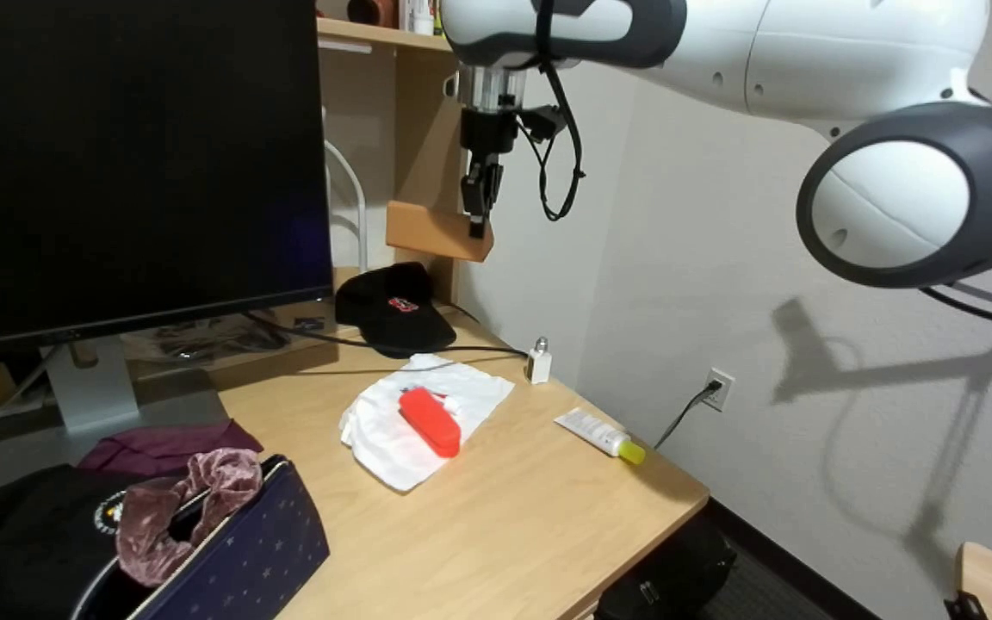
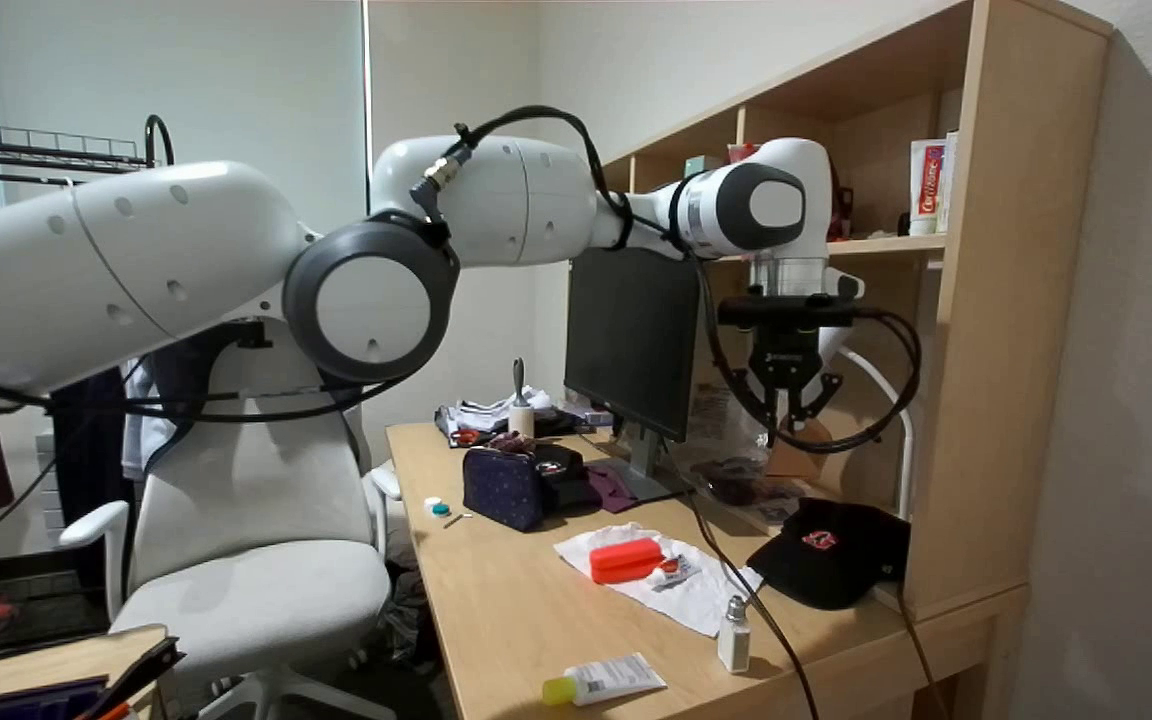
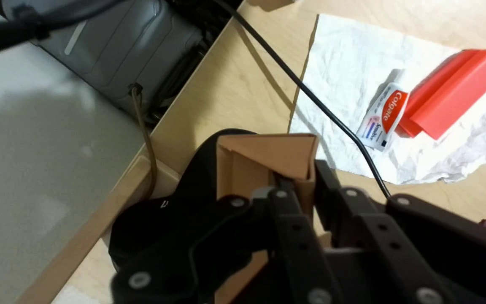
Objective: Change the position of the object and put it horizontally along the table
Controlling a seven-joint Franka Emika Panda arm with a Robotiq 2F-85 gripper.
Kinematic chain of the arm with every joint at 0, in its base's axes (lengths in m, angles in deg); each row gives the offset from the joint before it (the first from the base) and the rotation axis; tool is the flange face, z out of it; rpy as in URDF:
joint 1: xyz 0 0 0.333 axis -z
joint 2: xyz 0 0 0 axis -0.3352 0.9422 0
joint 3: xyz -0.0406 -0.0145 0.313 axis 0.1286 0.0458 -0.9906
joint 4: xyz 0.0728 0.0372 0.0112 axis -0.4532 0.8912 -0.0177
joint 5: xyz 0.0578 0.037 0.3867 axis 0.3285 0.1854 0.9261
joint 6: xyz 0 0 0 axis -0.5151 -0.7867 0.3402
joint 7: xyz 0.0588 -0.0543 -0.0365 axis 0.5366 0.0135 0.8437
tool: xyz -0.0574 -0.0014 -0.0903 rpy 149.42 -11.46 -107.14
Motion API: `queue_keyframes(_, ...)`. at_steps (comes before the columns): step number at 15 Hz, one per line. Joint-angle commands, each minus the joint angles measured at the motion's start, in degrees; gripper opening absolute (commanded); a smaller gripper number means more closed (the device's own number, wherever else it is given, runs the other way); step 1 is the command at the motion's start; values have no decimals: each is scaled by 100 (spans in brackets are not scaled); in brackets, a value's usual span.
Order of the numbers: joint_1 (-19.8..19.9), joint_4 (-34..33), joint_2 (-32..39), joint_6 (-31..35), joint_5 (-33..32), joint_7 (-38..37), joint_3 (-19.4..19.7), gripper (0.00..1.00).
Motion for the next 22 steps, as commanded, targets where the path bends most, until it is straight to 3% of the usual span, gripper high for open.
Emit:
queue_keyframes(1, 0, 0, 0, 2, -1, 14, 0, 19)
queue_keyframes(2, 0, 0, 0, 2, -2, 20, 0, 11)
queue_keyframes(4, -83, 126, -70, -40, -150, 826, -46, 11)
queue_keyframes(13, -525, 537, 46, -194, -204, 2933, 34, 11)
queue_keyframes(14, -536, -24, 361, -530, -357, 3166, 48, 11)
queue_keyframes(15, -557, -26, 356, -675, -487, 3388, 115, 11)
queue_keyframes(16, -573, 421, 89, -578, -575, 3657, 183, 11)
queue_keyframes(18, -666, 260, 166, -520, -782, 3993, 281, 11)
queue_keyframes(19, -729, -187, 400, -584, -904, 4140, 324, 11)
queue_keyframes(22, -905, -322, 349, -494, -958, 4468, 322, 11)
